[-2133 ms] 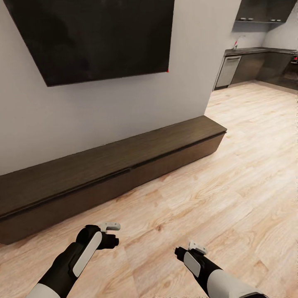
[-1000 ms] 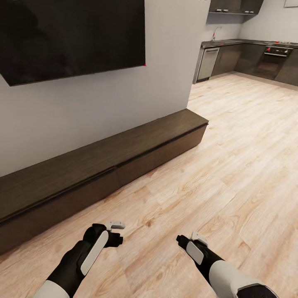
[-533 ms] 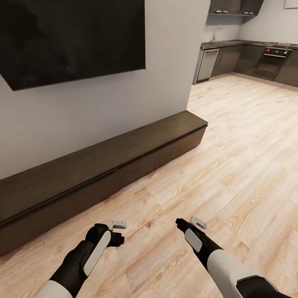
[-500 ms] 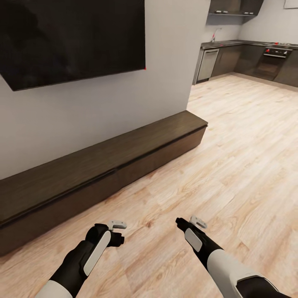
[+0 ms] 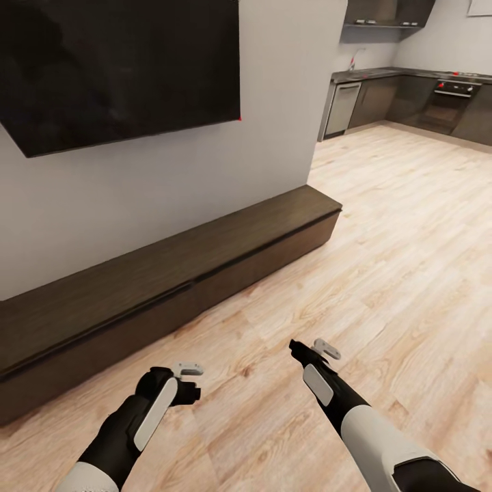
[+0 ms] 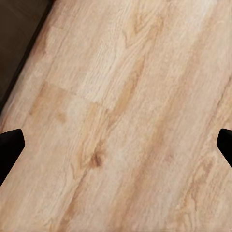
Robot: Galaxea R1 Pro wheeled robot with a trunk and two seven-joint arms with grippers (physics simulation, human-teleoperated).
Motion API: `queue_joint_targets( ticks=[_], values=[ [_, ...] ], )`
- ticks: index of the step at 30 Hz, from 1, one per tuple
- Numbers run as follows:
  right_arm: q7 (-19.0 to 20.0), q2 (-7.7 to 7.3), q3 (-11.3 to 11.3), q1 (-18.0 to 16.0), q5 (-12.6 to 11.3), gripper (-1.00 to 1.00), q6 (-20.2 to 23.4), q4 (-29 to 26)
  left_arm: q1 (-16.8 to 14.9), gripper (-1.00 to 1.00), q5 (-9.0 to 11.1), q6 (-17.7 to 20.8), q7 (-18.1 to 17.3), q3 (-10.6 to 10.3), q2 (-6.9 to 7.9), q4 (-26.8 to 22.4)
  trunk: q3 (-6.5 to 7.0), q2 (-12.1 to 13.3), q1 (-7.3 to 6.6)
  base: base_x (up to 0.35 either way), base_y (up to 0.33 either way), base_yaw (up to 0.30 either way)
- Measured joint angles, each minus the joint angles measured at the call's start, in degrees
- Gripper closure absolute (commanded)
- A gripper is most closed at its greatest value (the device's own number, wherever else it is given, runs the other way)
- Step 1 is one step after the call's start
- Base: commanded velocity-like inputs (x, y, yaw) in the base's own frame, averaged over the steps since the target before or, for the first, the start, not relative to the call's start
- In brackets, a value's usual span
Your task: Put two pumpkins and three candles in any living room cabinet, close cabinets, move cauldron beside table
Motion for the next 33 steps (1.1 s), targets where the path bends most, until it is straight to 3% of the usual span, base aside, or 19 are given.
queue_joint_targets(
  ticks=[5,12,15,33],
  values=[
    [-0.04,0.00,-0.03,0.00,-0.01,-1.00,-0.53,-0.02,0.01,-1.00,0.91,0.14,-0.08,1.16,-0.09,-0.05,0.90,2.01,-1.10,0.000,0.000,0.000],
    [-0.27,-0.01,0.06,0.01,-0.08,-1.00,-1.15,0.05,-0.12,-1.00,8.90,0.27,-0.04,1.30,0.64,-0.19,2.15,4.81,-2.64,0.000,0.000,0.000],
    [-0.35,-0.01,0.06,0.00,-0.15,-1.00,-0.92,0.06,-0.15,-1.00,10.60,0.28,-0.01,1.32,0.72,-0.09,2.69,6.02,-3.30,0.000,0.000,0.000],
    [-0.22,-0.01,0.06,0.00,-0.18,-1.00,-0.74,0.07,-0.16,-1.00,11.40,0.29,0.09,1.24,0.68,-0.05,5.93,13.24,-7.25,0.000,0.000,0.000]
  ],
)
